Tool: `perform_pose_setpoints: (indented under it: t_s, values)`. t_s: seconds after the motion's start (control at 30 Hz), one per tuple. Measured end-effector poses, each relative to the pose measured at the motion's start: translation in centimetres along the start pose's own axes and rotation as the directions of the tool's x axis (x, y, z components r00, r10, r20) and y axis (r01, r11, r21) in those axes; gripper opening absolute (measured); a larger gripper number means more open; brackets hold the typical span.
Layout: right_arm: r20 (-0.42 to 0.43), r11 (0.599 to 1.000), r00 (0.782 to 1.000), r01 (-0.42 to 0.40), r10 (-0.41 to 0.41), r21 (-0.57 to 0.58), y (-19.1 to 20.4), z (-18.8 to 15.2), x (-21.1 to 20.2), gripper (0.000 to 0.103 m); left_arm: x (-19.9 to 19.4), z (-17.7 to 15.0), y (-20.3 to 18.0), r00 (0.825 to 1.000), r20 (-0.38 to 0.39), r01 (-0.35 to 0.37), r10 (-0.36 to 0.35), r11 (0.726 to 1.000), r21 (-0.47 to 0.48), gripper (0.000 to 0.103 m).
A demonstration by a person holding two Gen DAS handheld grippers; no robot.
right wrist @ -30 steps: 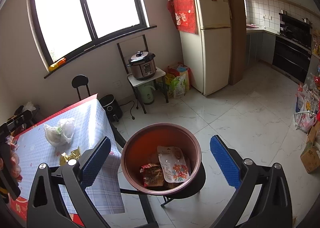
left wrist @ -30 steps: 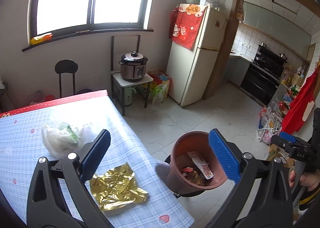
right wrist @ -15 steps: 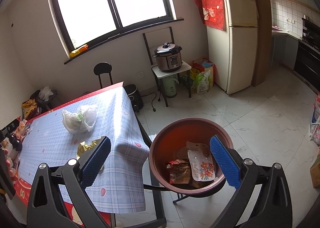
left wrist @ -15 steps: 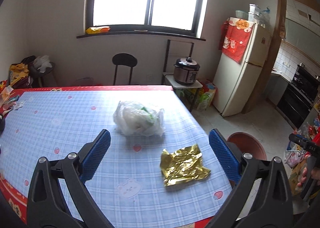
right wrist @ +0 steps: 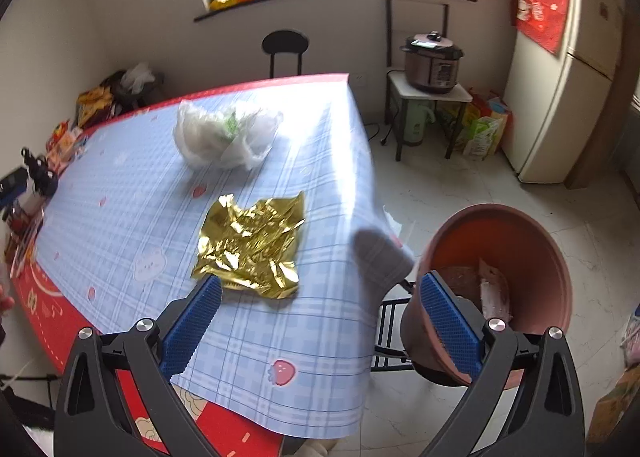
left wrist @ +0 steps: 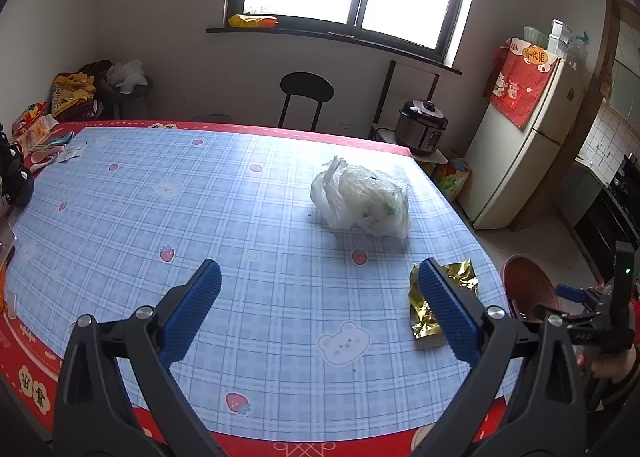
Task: Collect trash
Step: 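Move both open tools back over the table toward the gold foil wrapper, then close the right tool on the crumpled gold foil wrapper and lift it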
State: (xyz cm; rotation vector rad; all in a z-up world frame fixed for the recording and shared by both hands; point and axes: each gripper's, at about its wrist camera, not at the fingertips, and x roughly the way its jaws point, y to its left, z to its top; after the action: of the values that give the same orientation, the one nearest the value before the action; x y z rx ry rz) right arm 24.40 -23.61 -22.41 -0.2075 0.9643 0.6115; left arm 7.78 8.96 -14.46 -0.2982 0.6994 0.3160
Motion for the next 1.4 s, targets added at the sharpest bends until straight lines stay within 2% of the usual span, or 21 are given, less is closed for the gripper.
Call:
perform_pose_setpoints:
  t_s: [0.13, 0.27, 0.57, 0.8, 1.07, 1.13, 1.23, 1.33, 1.37, 1.4]
  values:
    - [-0.109, 0.990, 0.994, 0.006, -0.021, -0.140, 4.5, -0.2, 4.5, 0.098, 1.6, 0.2, 2.2, 0.999, -0.024, 0.024, -0.025, 1.000, -0.012, 0.097]
    - [-0.168, 0.962, 0.982, 0.033, -0.081, -0.272, 7.9, -0.1, 7.8, 0.098, 3.3, 0.1, 4.1, 0.997, -0.051, 0.055, -0.057, 0.998, -0.032, 0.097]
    - [-0.270, 0.902, 0.940, 0.078, -0.208, -0.425, 10.5, 0.6, 12.8, 0.098, 6.5, -0.1, 6.8, 0.988, -0.103, 0.107, -0.112, 0.993, -0.050, 0.097]
    - [-0.272, 0.906, 0.937, 0.094, -0.221, -0.412, 10.8, 2.2, 13.8, 0.098, 7.9, -0.2, 8.3, 0.982, -0.125, 0.133, -0.140, 0.989, -0.059, 0.097]
    - [-0.234, 0.842, 0.934, 0.112, -0.271, -0.528, 13.5, 2.8, 14.4, 0.097, 8.7, -0.1, 9.5, 0.978, -0.136, 0.148, -0.156, 0.987, -0.067, 0.097]
    - [-0.242, 0.855, 0.937, 0.098, -0.252, -0.509, 13.5, 3.0, 14.4, 0.097, 8.8, -0.2, 9.6, 0.978, -0.139, 0.149, -0.158, 0.986, -0.068, 0.097]
    - [-0.288, 0.914, 0.942, 0.043, -0.171, -0.404, 12.3, 3.8, 14.8, 0.089, 9.0, -0.4, 9.8, 0.976, -0.146, 0.150, -0.159, 0.986, -0.070, 0.097]
    - [-0.281, 0.936, 0.947, 0.048, -0.153, -0.348, 11.8, 3.9, 15.0, 0.084, 9.2, -0.6, 9.9, 0.975, -0.154, 0.152, -0.162, 0.986, -0.075, 0.097]
    - [-0.281, 0.942, 0.949, 0.040, -0.140, -0.332, 11.8, 4.0, 15.0, 0.078, 9.2, -0.8, 9.9, 0.974, -0.156, 0.152, -0.162, 0.985, -0.076, 0.097]
    - [-0.283, 0.946, 0.950, 0.037, -0.133, -0.321, 11.8, 4.1, 15.0, 0.076, 9.2, -0.8, 9.9, 0.974, -0.157, 0.153, -0.163, 0.985, -0.076, 0.097]
